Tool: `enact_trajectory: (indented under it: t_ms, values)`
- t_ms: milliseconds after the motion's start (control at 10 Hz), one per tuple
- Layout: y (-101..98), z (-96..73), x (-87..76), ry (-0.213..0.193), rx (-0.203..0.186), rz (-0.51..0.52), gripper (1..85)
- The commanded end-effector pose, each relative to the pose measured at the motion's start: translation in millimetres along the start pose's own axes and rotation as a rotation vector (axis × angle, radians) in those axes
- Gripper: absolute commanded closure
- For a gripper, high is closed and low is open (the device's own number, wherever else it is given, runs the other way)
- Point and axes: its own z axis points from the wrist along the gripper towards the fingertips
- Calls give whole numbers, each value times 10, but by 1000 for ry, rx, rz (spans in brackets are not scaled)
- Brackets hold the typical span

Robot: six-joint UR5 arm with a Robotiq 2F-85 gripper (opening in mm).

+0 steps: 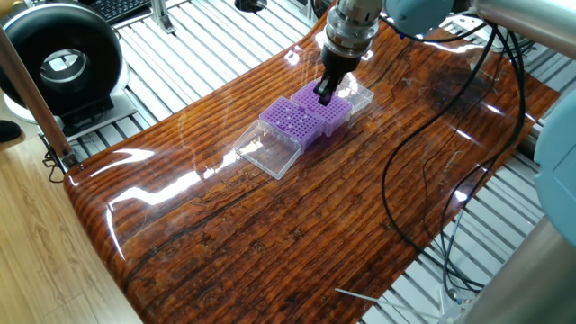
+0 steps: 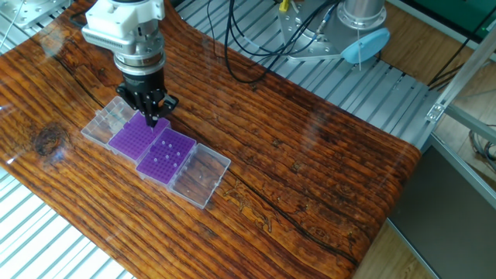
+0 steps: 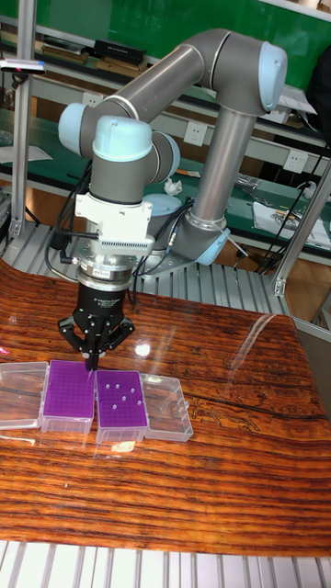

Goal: Transfer all small pipette tips from one holder to another

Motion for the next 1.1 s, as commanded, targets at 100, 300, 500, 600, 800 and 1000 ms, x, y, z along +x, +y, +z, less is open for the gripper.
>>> enact_trajectory:
  t_ms: [100,300,500,600,800,1000]
  values:
    - [14,-2,-46,-18,-12,6,843]
    - [16,-3,-52,-21,-15,4,843]
    - [16,13,-61,-25,-16,4,843]
    - [13,16,-65,-26,-15,4,843]
    - [12,24,-66,-29,-18,3,843]
    - [14,36,-80,-34,-19,1,843]
